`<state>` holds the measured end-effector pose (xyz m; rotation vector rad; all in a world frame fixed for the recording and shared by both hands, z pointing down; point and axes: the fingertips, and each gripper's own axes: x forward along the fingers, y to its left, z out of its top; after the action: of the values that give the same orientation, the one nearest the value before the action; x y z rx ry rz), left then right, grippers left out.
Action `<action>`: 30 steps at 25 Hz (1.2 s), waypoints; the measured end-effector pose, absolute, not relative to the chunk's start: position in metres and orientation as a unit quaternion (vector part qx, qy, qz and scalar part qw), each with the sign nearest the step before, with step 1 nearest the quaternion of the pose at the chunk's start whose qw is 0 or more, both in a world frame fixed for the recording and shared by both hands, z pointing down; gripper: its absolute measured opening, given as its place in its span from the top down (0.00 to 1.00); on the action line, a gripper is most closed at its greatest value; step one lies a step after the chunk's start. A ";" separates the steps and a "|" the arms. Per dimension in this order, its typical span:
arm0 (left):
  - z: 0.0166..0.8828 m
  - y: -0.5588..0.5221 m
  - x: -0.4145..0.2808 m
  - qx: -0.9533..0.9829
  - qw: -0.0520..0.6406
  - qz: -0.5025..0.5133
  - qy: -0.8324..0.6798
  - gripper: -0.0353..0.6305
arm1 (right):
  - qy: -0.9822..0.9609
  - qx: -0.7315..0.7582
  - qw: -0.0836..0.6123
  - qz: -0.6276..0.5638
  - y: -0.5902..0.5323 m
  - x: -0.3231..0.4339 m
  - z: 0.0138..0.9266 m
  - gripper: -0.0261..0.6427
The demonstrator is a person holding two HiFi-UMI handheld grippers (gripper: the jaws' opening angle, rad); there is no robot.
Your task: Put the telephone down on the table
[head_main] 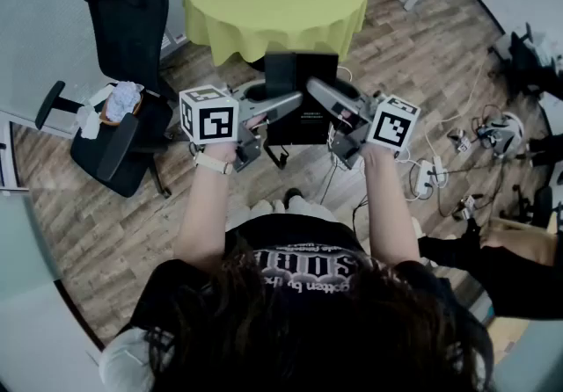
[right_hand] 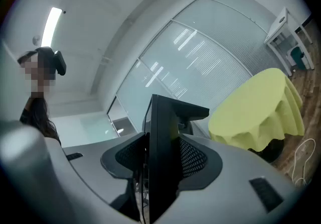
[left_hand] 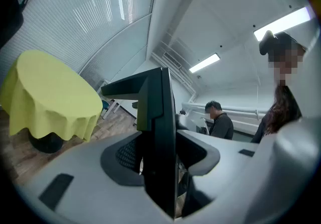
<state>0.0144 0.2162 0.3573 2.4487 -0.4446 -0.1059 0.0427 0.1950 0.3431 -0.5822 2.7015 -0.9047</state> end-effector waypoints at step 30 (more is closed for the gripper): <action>0.367 0.161 0.035 0.932 0.313 -0.036 -0.181 0.66 | 0.922 -0.181 0.117 -0.322 0.138 0.062 0.354 0.64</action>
<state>0.0350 0.1606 0.3673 2.4572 -0.4776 -0.0961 0.0616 0.1379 0.3537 -0.5289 2.6992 -0.9432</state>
